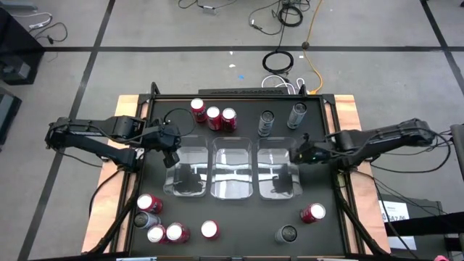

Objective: Sort soda cans
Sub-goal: Put the top left red soda can into the left transparent bin

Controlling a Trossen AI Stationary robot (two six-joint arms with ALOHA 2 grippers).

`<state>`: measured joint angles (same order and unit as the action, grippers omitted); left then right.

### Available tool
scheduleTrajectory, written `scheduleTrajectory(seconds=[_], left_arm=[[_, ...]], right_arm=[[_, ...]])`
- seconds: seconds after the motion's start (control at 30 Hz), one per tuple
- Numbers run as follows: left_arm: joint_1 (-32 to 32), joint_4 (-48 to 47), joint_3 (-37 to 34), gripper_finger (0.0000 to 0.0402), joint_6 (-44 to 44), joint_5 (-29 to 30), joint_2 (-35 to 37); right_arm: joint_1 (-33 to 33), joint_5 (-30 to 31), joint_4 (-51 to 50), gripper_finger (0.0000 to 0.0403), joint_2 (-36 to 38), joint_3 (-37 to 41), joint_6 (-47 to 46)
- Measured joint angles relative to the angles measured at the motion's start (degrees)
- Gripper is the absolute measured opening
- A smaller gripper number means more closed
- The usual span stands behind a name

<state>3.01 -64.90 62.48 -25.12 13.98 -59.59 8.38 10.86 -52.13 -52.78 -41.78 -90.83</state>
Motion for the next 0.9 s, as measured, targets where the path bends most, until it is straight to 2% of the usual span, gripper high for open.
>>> scheduleTrajectory(seconds=[0.37, 0.7, 0.9], left_arm=[[0.00, 0.72, 0.00, 0.0121, -0.04, 0.00, -0.01], [0.00, 8.32, 0.00, 0.0121, -0.03, 0.00, 0.00], [0.00, 12.50, 0.00, 0.0121, -0.02, 0.00, 0.00]], right_arm=[[-0.01, 2.61, -1.31, 0.0132, 11.53, 0.00, 7.64], [0.00, 2.57, -1.58, 0.0132, 20.27, -0.14, 17.62], [0.00, 5.34, -3.57, 0.0131, 21.46, -7.44, 27.50]])
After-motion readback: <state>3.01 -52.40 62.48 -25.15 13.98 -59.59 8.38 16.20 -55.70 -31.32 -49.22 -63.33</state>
